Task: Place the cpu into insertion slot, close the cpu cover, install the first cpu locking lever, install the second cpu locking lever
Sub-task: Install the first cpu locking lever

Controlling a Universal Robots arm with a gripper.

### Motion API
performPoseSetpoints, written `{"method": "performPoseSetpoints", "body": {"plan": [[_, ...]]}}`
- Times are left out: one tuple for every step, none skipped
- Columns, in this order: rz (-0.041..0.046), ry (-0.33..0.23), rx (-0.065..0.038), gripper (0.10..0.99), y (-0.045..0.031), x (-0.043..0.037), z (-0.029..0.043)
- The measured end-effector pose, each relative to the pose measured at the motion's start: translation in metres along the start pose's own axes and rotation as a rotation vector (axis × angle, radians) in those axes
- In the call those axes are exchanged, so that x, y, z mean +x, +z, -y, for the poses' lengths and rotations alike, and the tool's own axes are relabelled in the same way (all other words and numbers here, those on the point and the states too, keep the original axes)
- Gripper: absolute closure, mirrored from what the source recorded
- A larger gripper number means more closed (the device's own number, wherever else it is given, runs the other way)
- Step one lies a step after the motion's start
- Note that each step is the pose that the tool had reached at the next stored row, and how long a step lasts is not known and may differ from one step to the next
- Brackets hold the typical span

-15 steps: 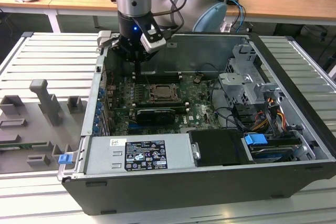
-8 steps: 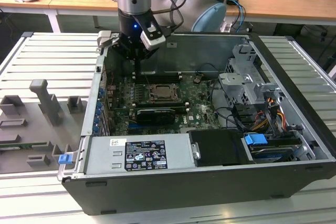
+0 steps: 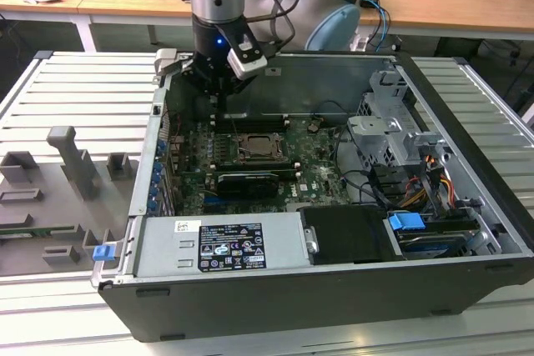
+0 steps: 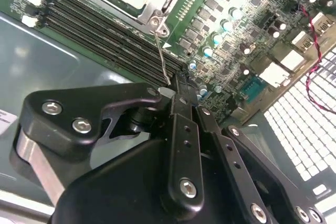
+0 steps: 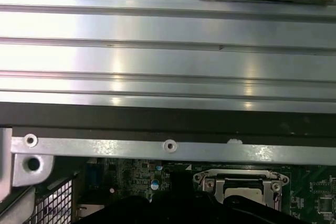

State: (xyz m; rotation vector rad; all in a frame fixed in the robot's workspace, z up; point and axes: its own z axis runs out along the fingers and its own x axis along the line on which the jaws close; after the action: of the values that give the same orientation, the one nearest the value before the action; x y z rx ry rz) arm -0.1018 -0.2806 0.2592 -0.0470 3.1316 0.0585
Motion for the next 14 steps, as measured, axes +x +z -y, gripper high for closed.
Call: {"method": "performPoseSetpoints", "body": {"plan": [[-0.0001, 0.0, 0.0, 0.98, 0.0, -0.0021, 0.0001], [0.0, 0.0, 0.001, 0.98, 0.0001, -0.0044, 0.0001], [0.0, 0.0, 0.001, 0.98, 0.0001, -0.0063, 0.0002], [0.0, 0.0, 0.001, 0.98, 0.0001, -0.0091, 0.0003], [0.0, 0.0, 0.001, 0.98, 0.0002, -0.0114, 0.0004], [-0.0001, 0.0, 0.002, 0.98, 0.0002, -0.0144, 0.0005], [0.0, 0.0, 0.002, 0.98, 0.0004, -0.0175, 0.0005], [-0.0001, 0.0, 0.003, 0.98, 0.0006, -0.0204, 0.0006], [-0.0001, 0.0, 0.003, 0.98, 0.001, -0.0247, 0.0008], [-0.0001, 0.0, 0.004, 0.98, 0.0013, -0.0276, 0.0009], [-0.0001, 0.0, 0.004, 0.98, 0.0016, -0.0307, 0.001], [-0.0001, 0.0, 0.004, 0.98, 0.0019, -0.0346, 0.0011], [-0.0002, 0.0, 0.004, 0.98, 0.0022, -0.0379, 0.0012], [-0.0002, 0.0, 0.004, 0.98, 0.0031, -0.0483, 0.0016]]}}
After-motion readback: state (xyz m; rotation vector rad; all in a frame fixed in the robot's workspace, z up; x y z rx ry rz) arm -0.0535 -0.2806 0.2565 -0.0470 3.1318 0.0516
